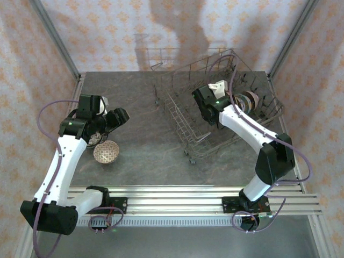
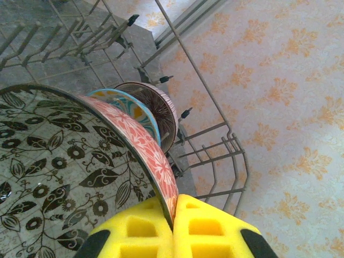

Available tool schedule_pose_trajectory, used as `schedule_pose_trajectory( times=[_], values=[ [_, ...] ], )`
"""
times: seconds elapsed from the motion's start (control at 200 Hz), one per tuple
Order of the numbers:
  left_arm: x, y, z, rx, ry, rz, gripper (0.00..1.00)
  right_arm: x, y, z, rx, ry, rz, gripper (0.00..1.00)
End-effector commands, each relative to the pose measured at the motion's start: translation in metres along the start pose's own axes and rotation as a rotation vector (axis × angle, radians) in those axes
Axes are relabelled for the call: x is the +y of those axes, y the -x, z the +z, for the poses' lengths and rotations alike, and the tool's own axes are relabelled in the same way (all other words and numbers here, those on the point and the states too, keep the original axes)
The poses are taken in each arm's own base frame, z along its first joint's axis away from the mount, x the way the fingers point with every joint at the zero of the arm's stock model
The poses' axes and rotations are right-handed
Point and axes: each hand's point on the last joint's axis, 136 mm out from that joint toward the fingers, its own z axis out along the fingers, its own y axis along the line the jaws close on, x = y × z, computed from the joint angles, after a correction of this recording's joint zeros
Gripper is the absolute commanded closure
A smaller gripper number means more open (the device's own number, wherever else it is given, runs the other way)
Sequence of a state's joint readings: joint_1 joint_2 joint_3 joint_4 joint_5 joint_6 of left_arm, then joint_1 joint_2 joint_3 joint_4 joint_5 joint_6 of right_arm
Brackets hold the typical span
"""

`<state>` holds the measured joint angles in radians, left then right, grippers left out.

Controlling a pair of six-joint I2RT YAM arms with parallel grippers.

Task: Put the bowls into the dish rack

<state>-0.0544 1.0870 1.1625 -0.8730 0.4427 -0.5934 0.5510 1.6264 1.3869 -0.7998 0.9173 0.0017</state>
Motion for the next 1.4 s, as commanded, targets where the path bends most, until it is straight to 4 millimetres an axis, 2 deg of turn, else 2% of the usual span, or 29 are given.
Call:
schedule_pose_trajectory(
  times=[0.0, 0.26, 0.46, 0.746, 1.126, 1.396],
  values=[
    [0.006, 0.006, -0.016, -0.019, 0.046, 0.048, 0.29, 0.000, 0.001, 0.000, -0.020, -0.048, 0.025, 1.00],
    [0.014, 0.007, -0.026, -0.039, 0.060, 0.038, 0.29, 0.019, -0.003, 0.001, -0.016, -0.018, -0.024, 1.00],
    [0.013, 0.009, -0.029, -0.050, 0.058, 0.037, 0.29, 0.021, -0.002, -0.002, -0.030, -0.036, -0.041, 1.00],
    [0.016, 0.005, -0.027, -0.048, 0.052, 0.025, 0.29, 0.023, -0.006, -0.004, -0.042, -0.074, -0.079, 1.00],
    [0.020, 0.001, -0.026, -0.047, 0.053, 0.024, 0.29, 0.034, 0.002, -0.019, -0.088, -0.058, -0.089, 1.00],
    [0.019, 0.000, -0.025, -0.043, 0.044, 0.022, 0.29, 0.046, -0.006, -0.015, -0.072, -0.041, -0.128, 0.99]
  ],
)
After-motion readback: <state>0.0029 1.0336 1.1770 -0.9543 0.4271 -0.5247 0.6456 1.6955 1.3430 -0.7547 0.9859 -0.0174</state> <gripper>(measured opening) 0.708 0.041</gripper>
